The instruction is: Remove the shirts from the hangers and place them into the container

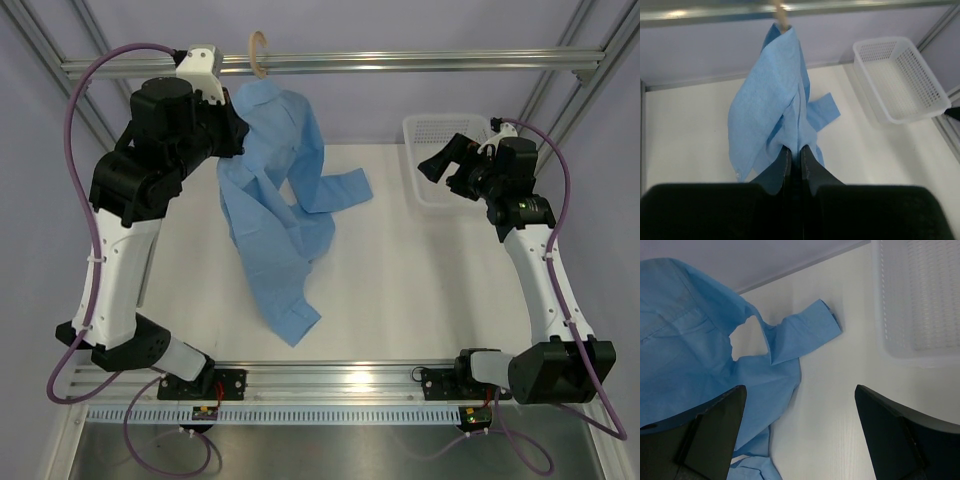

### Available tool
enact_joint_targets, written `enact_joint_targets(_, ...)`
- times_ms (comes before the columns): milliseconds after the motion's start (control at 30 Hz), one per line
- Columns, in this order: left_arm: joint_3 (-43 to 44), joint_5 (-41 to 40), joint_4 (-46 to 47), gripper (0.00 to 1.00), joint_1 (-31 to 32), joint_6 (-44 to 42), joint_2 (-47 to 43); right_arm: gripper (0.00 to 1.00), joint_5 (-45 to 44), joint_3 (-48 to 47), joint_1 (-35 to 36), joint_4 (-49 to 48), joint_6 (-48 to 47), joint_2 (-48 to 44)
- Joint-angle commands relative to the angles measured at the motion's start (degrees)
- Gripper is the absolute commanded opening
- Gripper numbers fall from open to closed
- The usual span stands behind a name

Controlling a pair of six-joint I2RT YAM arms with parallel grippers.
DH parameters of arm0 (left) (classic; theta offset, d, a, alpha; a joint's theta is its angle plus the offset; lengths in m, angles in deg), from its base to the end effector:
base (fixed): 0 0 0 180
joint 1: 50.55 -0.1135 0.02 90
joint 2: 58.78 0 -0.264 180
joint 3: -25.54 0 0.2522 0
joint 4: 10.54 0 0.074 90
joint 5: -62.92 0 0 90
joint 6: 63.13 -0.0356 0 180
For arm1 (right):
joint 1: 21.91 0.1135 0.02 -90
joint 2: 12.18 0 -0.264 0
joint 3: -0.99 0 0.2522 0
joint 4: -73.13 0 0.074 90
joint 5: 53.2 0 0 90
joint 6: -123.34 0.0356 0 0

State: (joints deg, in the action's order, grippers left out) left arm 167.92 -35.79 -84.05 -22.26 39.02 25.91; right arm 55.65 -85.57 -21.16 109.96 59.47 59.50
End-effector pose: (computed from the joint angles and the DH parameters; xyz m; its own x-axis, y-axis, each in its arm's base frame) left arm 0.2099 -0.1068 0.5598 -0.3063 -0.0714 -0.9493 0.2820 0.9456 -0.1621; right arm 0.2805 0.0152 0.3886 -0.4730 0.4106 -0.7795 -0.1155 0.8482 0.5169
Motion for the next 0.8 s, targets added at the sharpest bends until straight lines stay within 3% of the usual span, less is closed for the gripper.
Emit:
enact_joint_targets(0,9.5,3.8,0.6,0.0,0.4,4.0,1.2,0.99,1.6,-3.0,0.6,0.1,-0.4,0.6)
enact_joint_targets(100,9.6,6.4,-0.7,0.0,0.3,8.9,2.1,1.0,1.5,-2.4,0.8,0.1,-0.6,0.3)
enact_joint_targets(300,8.9,10.7,0.4,0.0,0.3,9.0,2.3,0.99,1.4,-1.5,1.1,0.0,-0.8,-0.2)
enact_joint_targets(467,0.0,22.1,13.1,0.0,0.3,7.5,-5.6,0.99,2.2,-1.9,1.4,-0.1,-0.4,0.0)
enact_joint_targets(600,-1.6,32.3,10.7,0.0,0.4,9.2,-6.5,0.99,4.1,-3.8,2.2,0.8,0.1,0.0)
enact_joint_targets(633,-3.9,36.0,11.2,0.0,0.4,9.7,-7.4,1.0,4.6,-4.3,2.5,1.0,0.2,-0.2)
enact_joint_targets(767,-17.0,38.1,12.5,0.0,0.7,10.3,-13.2,0.99,8.2,-9.3,4.7,4.3,-0.7,-0.8)
